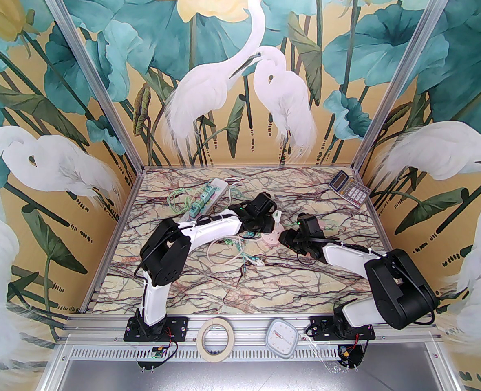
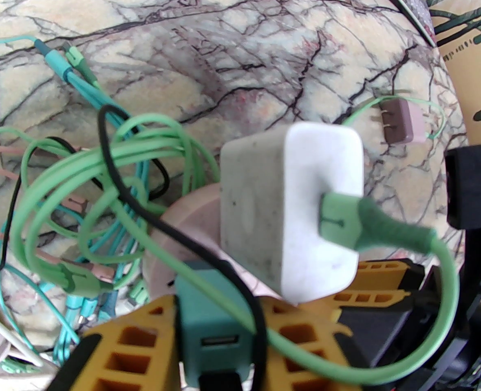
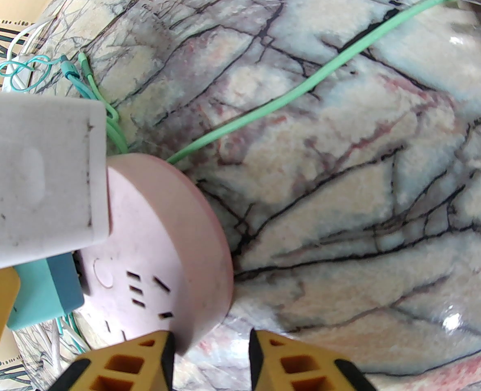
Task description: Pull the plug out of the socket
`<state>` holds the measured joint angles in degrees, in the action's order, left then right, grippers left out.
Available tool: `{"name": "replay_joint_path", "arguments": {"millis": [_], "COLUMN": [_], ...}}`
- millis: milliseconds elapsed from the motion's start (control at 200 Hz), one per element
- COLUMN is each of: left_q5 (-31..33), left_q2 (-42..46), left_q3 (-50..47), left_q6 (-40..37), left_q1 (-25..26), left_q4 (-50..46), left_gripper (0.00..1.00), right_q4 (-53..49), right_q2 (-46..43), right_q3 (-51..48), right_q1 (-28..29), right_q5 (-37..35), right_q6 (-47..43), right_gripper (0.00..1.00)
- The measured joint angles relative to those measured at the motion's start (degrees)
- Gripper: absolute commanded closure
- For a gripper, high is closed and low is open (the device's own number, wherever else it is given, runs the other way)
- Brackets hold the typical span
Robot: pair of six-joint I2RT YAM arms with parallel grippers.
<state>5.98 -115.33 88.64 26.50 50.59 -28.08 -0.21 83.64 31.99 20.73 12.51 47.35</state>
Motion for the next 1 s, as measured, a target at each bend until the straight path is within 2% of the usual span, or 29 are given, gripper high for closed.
{"name": "replay_joint_path", "arguments": {"millis": [285, 530, 670, 1000], "left_q5": [23.87, 27.65, 22.56, -4.07], "left_q2": [-10.25, -11.02, -7.98, 2.12], "left_q3": [14.56, 15.54, 10.84, -2.60], "left_q6": [-8.02, -9.42, -7.54, 0.83], "left_q1": [9.88, 11.39, 8.92, -3.17], "left_q4": [-10.54, -11.34, -7.74, 1.22], "left_gripper": [1.00, 1.00, 1.00, 1.00], "right_q4": [-0.66, -0.83, -0.55, 0.15], "right_q2": [-0.02, -0.07, -0.07, 0.04], "right_q3": [0.00, -0.11, -0.11, -0.33], "right_q1": [-0.13, -0.87, -0.55, -0.04], "right_q5": [-0.04, 1.01, 0.61, 0.37], "right_q6": [0.00, 0.00, 0.02, 0.02], "right_gripper": [0.62, 0.62, 0.62, 0.62]}}
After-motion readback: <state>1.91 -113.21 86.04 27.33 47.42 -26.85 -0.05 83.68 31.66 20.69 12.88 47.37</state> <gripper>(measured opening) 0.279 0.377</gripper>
